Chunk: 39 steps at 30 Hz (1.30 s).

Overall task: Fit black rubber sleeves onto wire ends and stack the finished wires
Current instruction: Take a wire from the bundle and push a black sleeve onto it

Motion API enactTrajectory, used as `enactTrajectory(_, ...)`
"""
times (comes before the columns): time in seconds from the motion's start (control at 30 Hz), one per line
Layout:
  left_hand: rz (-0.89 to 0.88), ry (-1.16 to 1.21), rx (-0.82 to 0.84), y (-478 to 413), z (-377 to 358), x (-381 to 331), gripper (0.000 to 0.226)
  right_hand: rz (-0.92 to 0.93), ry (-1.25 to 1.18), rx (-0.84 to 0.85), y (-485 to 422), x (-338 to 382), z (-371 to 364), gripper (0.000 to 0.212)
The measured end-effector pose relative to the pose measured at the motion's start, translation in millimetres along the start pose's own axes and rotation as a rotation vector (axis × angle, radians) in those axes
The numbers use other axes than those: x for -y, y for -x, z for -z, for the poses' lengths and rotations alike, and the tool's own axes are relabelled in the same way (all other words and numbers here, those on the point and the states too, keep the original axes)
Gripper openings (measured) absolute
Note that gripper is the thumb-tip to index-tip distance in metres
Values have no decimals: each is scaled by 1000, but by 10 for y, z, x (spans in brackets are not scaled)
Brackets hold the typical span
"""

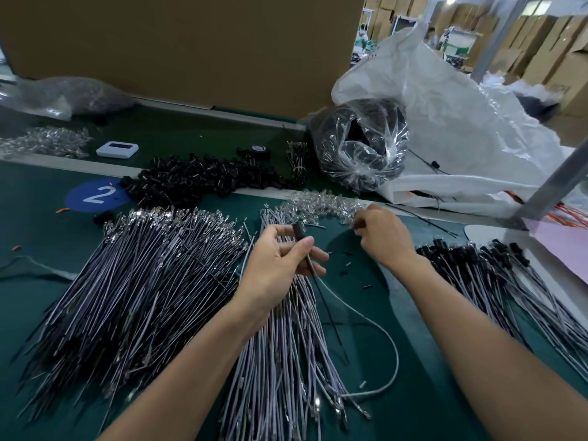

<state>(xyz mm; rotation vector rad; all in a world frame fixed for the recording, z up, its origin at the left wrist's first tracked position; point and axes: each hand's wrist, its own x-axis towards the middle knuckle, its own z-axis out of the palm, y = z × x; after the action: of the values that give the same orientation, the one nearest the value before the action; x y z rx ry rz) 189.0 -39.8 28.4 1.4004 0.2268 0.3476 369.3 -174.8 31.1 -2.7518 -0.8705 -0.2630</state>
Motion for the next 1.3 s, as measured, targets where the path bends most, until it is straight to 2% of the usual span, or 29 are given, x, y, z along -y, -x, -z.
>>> enactTrajectory(0.07, -30, 44, -23, 4, 2, -23, 18, -18, -60, -26, 24, 18, 31, 11)
enactTrajectory(0.13, -59, 49, -53, -1, 5, -31, 18, -41, -371, -126, 112, 89, 81, 10)
enactTrajectory(0.23, -154, -68, -76, -7, 5, -11, 11, -2, -870, -221, 364, 281, 192, 15)
enactTrajectory(0.3, -226, -161, -67, -3, -4, -5, 4, 59, -1121, -241, 545, 411, 266, 14)
enactTrajectory(0.37, -262, -204, -52, 10, -16, -3, 11, 84, -1272, -237, 662, 509, 332, 10)
enactTrajectory(0.5, -309, -270, -13, 27, -39, 20, 21, 95, -1284, -195, 745, 602, 378, 10)
enactTrajectory(0.8, -398, -342, -63, 34, -50, 66, 23, 85, -1104, -166, 756, 562, 341, 11)
enactTrajectory(0.93, -369, -300, -70, 22, -36, 73, 19, 115, -1143, -76, 757, 462, 367, 14)
enactTrajectory(1.1, -341, -284, 6, 30, -53, 81, 21, 90, -1175, 60, 757, 399, 356, 21)
enactTrajectory(1.3, -333, -271, 46, 14, -41, 93, 19, 80, -1169, 89, 734, 372, 349, 21)
